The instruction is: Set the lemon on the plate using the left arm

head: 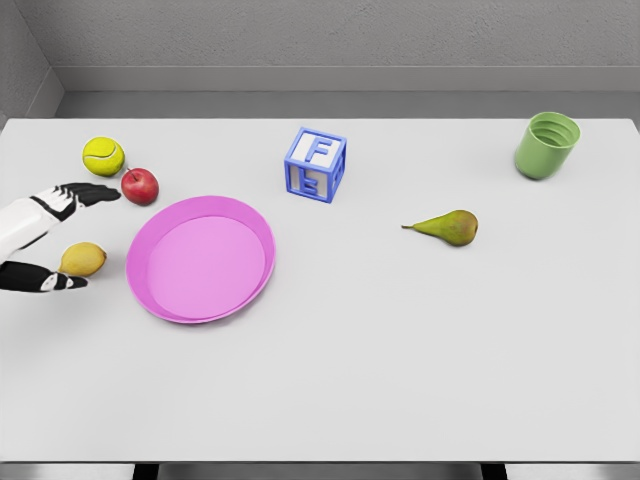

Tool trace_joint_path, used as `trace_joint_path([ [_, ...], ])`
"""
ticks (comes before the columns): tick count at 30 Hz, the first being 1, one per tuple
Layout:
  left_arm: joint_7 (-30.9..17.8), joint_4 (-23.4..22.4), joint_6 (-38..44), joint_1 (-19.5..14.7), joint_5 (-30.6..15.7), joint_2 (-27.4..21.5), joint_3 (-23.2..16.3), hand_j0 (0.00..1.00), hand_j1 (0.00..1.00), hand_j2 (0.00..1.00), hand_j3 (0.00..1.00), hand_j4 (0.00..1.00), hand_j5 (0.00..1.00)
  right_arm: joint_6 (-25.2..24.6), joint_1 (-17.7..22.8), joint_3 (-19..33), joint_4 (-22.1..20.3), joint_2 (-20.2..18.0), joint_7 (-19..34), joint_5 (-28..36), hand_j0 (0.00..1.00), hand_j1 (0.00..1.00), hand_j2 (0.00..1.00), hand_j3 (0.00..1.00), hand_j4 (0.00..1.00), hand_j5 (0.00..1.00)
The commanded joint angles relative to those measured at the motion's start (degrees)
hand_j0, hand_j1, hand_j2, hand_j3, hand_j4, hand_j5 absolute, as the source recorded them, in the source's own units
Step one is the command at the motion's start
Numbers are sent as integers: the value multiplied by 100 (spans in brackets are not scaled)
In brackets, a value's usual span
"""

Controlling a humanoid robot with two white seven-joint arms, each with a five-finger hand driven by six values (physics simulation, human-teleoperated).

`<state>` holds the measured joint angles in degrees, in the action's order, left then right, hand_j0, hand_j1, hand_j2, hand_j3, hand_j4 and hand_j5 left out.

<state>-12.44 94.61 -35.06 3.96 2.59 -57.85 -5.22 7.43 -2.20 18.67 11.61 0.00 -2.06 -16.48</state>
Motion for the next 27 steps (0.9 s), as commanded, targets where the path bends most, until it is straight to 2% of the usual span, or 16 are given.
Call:
trace_joint_path([
  [1, -21, 5, 6, 0, -31, -7, 65, 100, 100, 100, 100, 100, 100, 4, 0, 49, -10, 0, 4, 4, 100, 100, 100, 100, 100, 100],
  [4, -337, -180, 6, 0, 31, 11, 65, 100, 100, 100, 100, 100, 100, -22, 0, 5, -1, 0, -4, 4, 100, 100, 100, 100, 100, 100],
  [6, -373, -259, 6, 26, 48, 20, 65, 100, 100, 100, 100, 100, 100, -22, 0, 5, -1, 0, -4, 4, 100, 100, 100, 100, 100, 100],
  [9, -373, -997, 6, 35, 31, 37, 74, 100, 100, 100, 100, 100, 100, -22, 0, -4, -1, 0, -4, 4, 100, 100, 100, 100, 100, 100],
  [12, -382, -1006, 6, 53, 127, 213, 21, 100, 100, 100, 100, 100, 100, -22, 0, -4, -1, 0, -4, 4, 100, 100, 100, 100, 100, 100],
  [13, -382, -1006, 6, 35, 330, 336, 30, 100, 100, 100, 100, 100, 100, -22, 0, -4, -1, 0, -4, 4, 100, 100, 100, 100, 100, 100],
  [17, -382, -1015, 6, 9, 453, 371, 47, 100, 100, 100, 100, 100, 100, -22, 0, -4, -1, 0, -4, 4, 100, 100, 100, 100, 100, 100],
  [20, -382, -1261, 6, -62, 637, 441, 56, 100, 100, 100, 100, 100, 100, -22, 0, -4, -1, 0, -4, 4, 100, 100, 100, 100, 100, 100],
  [27, -382, -1489, 6, -404, 1200, 1013, -67, 100, 100, 100, 100, 100, 100, -22, 0, -4, -1, 0, -4, 4, 100, 100, 100, 100, 100, 100],
])
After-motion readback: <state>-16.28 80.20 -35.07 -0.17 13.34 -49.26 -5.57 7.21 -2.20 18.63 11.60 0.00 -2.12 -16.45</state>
